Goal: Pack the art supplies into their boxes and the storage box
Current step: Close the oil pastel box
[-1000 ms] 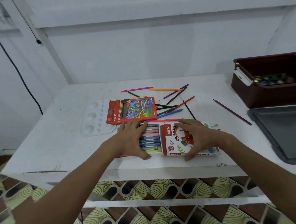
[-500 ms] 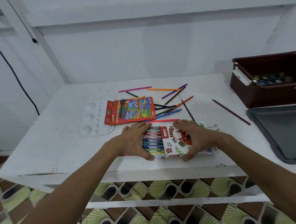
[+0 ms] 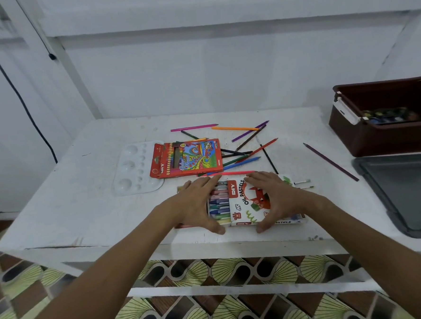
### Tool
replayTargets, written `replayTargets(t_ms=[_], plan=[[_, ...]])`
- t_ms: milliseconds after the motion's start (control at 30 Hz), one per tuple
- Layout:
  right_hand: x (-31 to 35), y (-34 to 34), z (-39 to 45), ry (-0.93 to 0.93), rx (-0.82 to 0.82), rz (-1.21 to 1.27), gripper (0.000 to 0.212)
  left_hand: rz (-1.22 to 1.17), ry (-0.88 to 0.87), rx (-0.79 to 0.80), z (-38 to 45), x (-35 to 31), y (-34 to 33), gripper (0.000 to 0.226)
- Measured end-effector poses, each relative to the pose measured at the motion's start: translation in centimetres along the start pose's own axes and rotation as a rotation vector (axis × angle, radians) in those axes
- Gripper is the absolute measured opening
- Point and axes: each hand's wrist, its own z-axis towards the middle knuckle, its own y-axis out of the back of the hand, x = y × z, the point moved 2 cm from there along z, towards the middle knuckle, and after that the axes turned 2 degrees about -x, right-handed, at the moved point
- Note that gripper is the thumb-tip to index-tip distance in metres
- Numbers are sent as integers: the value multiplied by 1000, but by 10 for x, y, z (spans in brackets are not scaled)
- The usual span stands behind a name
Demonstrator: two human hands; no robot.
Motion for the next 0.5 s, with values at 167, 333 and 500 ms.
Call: replayTargets(t_ms=[167,333,500], plan=[[-15,2,-7,-66,6,-48,137,-23,120,60,-15,23,4,135],[-12,2,-8,-45,-30,10,129,-204,72,9,-14,18,6,132],[-1,-1,-8,-33,-38,75,128,-243,26,-23,-7,2,3,134]])
